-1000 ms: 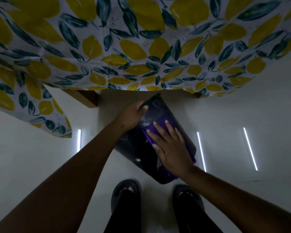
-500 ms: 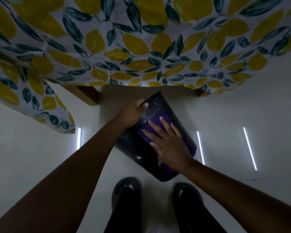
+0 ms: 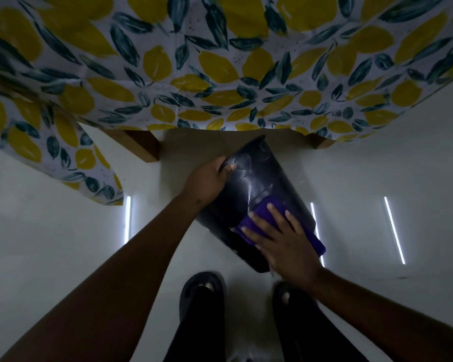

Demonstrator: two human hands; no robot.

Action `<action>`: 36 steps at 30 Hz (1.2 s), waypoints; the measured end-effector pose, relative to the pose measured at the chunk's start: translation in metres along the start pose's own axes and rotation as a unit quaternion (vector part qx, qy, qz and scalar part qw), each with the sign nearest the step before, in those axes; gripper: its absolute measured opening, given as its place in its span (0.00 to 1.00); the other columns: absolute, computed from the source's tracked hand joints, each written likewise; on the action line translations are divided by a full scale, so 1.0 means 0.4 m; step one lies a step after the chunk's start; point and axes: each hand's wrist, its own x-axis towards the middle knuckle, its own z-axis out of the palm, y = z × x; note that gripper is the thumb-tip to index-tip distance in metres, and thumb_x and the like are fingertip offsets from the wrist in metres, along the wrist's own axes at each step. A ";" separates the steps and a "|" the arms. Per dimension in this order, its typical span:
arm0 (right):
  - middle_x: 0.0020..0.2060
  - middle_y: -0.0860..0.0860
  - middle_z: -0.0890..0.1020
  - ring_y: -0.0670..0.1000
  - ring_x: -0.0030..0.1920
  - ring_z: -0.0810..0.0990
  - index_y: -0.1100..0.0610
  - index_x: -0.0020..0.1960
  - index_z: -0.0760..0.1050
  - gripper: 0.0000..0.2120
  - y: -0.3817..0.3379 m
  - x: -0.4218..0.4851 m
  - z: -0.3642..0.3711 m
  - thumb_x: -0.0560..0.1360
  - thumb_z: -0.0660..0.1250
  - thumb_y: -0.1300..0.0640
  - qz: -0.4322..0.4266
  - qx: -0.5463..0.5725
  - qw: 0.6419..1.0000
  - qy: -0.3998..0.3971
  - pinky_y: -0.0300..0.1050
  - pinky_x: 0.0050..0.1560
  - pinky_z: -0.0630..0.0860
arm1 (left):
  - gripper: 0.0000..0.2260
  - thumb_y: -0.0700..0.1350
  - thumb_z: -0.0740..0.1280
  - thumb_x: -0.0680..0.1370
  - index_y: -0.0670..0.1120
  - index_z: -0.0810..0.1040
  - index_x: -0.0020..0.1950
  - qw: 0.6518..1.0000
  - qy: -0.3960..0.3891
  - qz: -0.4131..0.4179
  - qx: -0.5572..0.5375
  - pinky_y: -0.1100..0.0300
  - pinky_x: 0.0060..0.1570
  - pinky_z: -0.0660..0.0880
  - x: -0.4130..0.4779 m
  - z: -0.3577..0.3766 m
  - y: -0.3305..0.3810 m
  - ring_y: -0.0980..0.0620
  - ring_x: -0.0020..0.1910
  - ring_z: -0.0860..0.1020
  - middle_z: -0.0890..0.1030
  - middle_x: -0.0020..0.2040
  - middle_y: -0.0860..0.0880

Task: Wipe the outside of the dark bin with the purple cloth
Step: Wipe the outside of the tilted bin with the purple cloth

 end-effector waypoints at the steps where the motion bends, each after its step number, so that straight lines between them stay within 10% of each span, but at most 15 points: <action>1: 0.78 0.48 0.56 0.59 0.77 0.51 0.42 0.76 0.57 0.27 0.008 0.025 -0.012 0.77 0.56 0.47 0.003 0.003 1.000 -0.002 0.62 0.71 0.59 | 0.16 0.52 0.58 0.81 0.46 0.74 0.64 1.000 -0.001 0.006 0.004 0.60 0.54 0.69 0.004 0.001 0.002 0.44 0.59 0.77 0.80 0.60 0.43; 14: 0.78 0.47 0.56 0.58 0.77 0.52 0.42 0.76 0.56 0.30 -0.008 0.033 -0.010 0.76 0.61 0.48 -0.012 -0.011 1.000 -0.007 0.60 0.72 0.56 | 0.13 0.52 0.58 0.81 0.44 0.76 0.55 1.000 0.004 -0.004 -0.007 0.54 0.51 0.73 -0.003 -0.005 -0.016 0.42 0.53 0.79 0.82 0.52 0.42; 21: 0.78 0.46 0.55 0.55 0.78 0.49 0.43 0.77 0.54 0.24 0.034 0.145 -0.062 0.81 0.53 0.48 0.175 0.118 0.977 0.035 0.57 0.74 0.55 | 0.14 0.50 0.57 0.82 0.42 0.75 0.56 0.998 -0.008 -0.016 -0.059 0.58 0.46 0.68 0.010 0.010 0.014 0.42 0.53 0.78 0.81 0.53 0.39; 26: 0.78 0.47 0.55 0.59 0.77 0.52 0.42 0.76 0.56 0.32 0.003 0.072 -0.015 0.75 0.64 0.50 0.027 -0.008 1.000 -0.010 0.58 0.72 0.53 | 0.14 0.51 0.58 0.81 0.41 0.75 0.53 0.998 0.008 -0.027 -0.055 0.52 0.47 0.73 -0.002 0.011 -0.004 0.42 0.47 0.79 0.81 0.47 0.40; 30: 0.77 0.46 0.58 0.56 0.77 0.51 0.40 0.75 0.59 0.24 0.054 0.100 -0.040 0.79 0.55 0.46 -0.006 0.005 1.000 -0.004 0.57 0.73 0.53 | 0.14 0.52 0.57 0.81 0.42 0.74 0.52 0.999 0.000 -0.022 -0.048 0.53 0.45 0.71 0.008 0.011 0.006 0.42 0.46 0.79 0.81 0.44 0.41; 36: 0.77 0.45 0.57 0.53 0.78 0.50 0.42 0.76 0.54 0.24 0.091 0.181 -0.064 0.81 0.50 0.44 0.176 0.150 0.972 0.033 0.57 0.73 0.57 | 0.14 0.50 0.57 0.81 0.43 0.75 0.56 0.998 0.002 -0.026 -0.052 0.59 0.45 0.66 0.013 0.012 0.027 0.43 0.51 0.78 0.81 0.51 0.40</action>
